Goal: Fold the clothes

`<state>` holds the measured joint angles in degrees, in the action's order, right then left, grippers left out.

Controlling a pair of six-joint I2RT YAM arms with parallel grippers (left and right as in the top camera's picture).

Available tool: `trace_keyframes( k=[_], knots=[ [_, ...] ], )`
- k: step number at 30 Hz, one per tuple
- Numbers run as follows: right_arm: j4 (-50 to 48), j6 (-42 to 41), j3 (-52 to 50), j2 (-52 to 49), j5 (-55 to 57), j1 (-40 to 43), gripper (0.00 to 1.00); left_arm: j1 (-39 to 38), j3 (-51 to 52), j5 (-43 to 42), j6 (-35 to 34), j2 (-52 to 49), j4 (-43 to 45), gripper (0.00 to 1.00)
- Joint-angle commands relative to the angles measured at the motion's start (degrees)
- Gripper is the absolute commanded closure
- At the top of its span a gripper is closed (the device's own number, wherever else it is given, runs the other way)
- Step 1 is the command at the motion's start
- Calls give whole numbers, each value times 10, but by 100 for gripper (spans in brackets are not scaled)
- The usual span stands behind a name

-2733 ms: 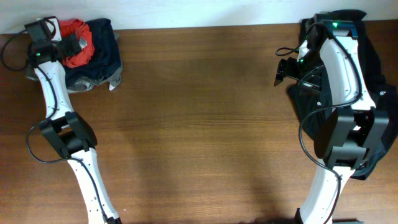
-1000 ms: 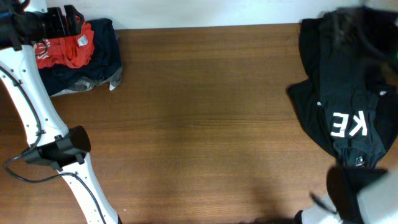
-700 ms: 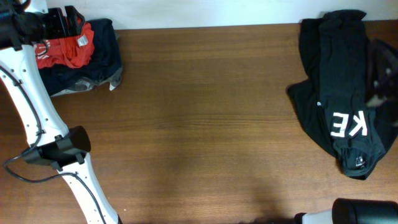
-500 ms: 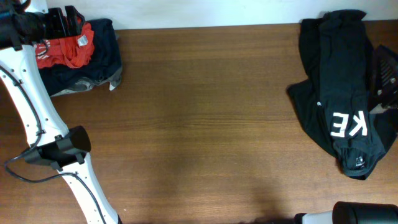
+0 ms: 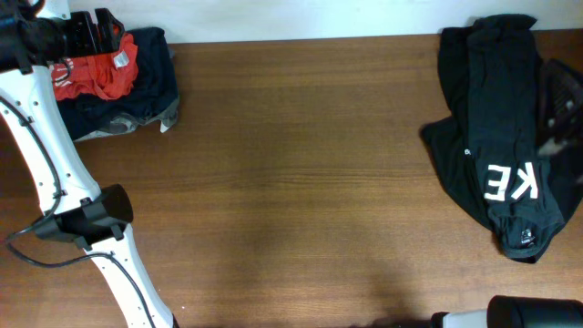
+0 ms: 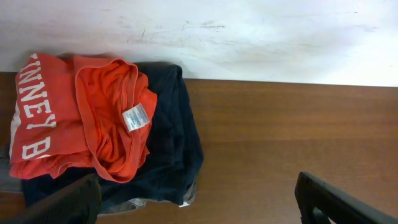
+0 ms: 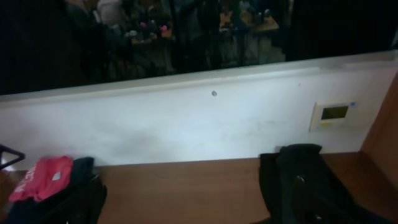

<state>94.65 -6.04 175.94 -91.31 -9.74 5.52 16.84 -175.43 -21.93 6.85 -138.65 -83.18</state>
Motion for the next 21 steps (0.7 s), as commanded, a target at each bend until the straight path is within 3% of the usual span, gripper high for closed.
trace_keyframes(
  k=[1, 11, 21],
  knots=[
    [-59, -1, -91, 13, 38, -3, 2, 2, 3, -8, -1, -2, -1, 1],
    [-509, 18, -633, 185, 18, -3, 1, 2, 3, -8, -1, -2, -1, 1],
    [-731, 18, -1091, 376, 13, -3, 1, 2, 3, -8, -1, -2, -1, 1]
  ],
)
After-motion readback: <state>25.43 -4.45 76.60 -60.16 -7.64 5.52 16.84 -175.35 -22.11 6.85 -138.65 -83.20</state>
